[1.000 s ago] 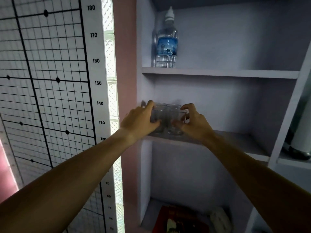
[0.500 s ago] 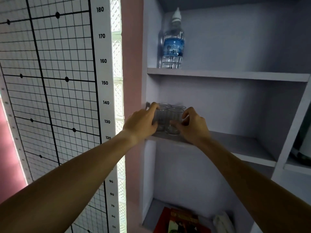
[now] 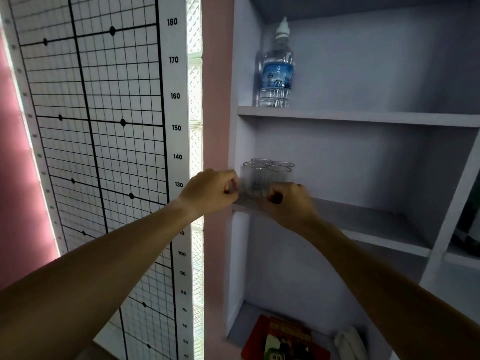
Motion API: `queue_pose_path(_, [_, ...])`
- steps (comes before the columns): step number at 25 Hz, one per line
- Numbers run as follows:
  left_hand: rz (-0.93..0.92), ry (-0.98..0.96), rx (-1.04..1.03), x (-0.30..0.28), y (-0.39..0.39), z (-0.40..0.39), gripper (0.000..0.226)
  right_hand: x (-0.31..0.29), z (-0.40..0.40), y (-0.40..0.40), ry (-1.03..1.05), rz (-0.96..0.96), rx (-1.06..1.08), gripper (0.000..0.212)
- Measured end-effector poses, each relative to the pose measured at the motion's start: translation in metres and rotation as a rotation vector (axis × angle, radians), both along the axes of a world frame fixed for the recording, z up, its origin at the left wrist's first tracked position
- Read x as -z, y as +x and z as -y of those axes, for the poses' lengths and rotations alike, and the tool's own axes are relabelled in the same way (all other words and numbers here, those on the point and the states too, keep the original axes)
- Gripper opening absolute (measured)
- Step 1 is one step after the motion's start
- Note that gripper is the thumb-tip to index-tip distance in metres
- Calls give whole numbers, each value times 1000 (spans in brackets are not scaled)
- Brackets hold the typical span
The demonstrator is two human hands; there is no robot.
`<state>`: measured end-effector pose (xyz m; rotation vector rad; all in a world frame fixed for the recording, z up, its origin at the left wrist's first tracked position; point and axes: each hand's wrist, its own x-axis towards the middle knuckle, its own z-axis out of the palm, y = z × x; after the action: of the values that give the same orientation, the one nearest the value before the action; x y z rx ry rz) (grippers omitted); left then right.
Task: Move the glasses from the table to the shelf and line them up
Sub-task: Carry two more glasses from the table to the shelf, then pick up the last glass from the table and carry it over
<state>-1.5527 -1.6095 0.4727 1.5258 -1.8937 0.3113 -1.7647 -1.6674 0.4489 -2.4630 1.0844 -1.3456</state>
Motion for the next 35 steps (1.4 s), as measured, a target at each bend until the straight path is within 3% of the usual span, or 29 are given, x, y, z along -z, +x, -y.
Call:
queue_pose_path(6, [-58,269,-183,15,75,-67,15,7,-41,81,21,-143,-238,36])
queue_pose_path(13, [-161,449,-447,28,222,-227,17,19,-131,243,209,-367,-505,17])
queue_pose_path(24, [-251,523,-995,56,429,-624,26,35,-439,541,234,-501,-945,22])
queue_pose_path(31, [-390,474,-1363,75,467,-848,18,46,-640,670,102,-644,-1258,24])
queue_pose_path(35, [-407,466,-1524,84,471,-935,10,57,-732,718,59,-678,-1413,22])
